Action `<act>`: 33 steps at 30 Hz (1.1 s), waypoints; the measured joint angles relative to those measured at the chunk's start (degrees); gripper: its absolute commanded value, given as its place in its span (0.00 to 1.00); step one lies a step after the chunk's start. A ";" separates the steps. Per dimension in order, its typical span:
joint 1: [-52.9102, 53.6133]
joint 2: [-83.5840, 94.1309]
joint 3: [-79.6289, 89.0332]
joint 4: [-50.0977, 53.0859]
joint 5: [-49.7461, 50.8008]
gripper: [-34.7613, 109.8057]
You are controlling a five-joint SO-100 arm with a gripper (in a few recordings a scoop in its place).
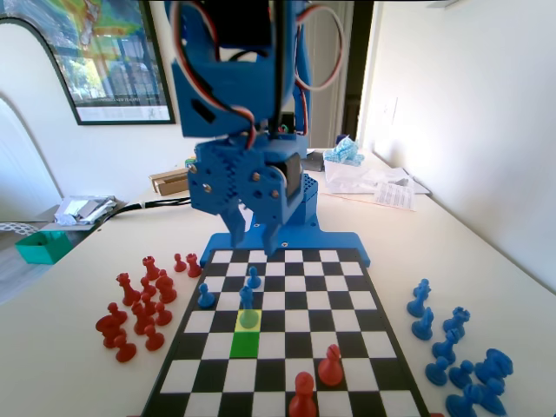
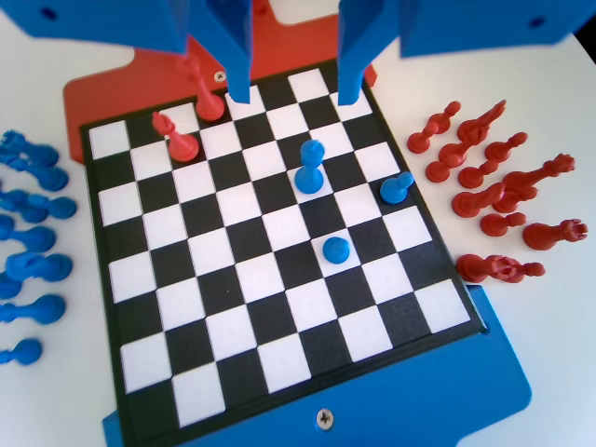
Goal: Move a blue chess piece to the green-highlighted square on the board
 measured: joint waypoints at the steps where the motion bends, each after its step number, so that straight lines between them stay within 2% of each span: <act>1: -0.35 -0.53 -0.18 -0.35 -0.18 0.35; 20: 1.05 -5.54 2.20 -9.58 -9.93 0.35; 33: 1.49 -7.12 4.92 -12.66 -12.39 0.35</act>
